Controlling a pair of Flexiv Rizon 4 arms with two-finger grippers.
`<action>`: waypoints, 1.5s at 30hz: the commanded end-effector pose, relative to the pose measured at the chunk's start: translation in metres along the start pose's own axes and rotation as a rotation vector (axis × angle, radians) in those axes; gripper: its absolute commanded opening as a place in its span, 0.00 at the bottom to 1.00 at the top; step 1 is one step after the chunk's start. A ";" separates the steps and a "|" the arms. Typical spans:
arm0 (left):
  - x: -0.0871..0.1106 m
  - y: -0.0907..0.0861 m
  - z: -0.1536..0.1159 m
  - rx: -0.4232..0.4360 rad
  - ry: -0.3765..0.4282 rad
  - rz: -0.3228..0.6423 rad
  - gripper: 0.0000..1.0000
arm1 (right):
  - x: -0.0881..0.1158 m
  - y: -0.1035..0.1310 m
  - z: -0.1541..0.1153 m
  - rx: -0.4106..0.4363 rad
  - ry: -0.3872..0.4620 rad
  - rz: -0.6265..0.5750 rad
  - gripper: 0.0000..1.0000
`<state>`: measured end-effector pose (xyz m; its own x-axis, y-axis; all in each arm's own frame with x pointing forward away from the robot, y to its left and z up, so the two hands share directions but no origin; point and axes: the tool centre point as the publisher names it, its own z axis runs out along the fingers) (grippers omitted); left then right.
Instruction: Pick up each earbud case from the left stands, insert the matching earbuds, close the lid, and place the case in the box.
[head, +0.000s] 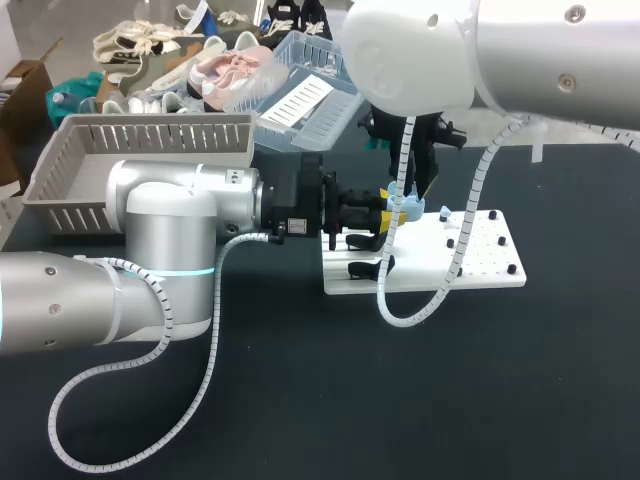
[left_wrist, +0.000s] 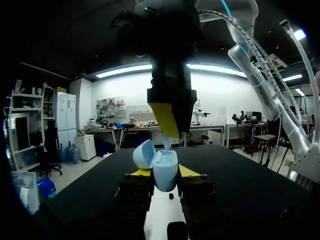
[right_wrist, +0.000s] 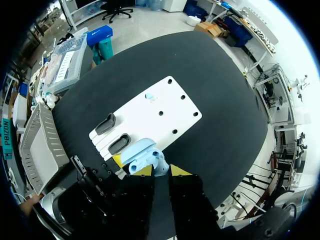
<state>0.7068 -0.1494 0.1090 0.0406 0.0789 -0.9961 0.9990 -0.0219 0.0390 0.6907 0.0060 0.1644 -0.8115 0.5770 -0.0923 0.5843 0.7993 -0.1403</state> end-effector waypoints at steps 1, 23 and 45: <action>0.001 0.000 0.000 -0.001 -0.002 0.001 0.00 | 0.000 0.001 0.001 0.003 0.001 -0.001 0.00; 0.001 0.000 0.000 -0.001 -0.002 0.001 0.00 | -0.002 0.003 0.006 0.004 -0.002 -0.002 0.00; 0.001 0.000 0.000 -0.001 -0.002 0.001 0.00 | -0.001 0.003 0.013 0.024 -0.001 -0.003 0.27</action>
<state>0.7065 -0.1497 0.1087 0.0406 0.0789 -0.9961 0.9990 -0.0225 0.0389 0.6915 0.0044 0.1524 -0.8135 0.5738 -0.0944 0.5813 0.7980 -0.1591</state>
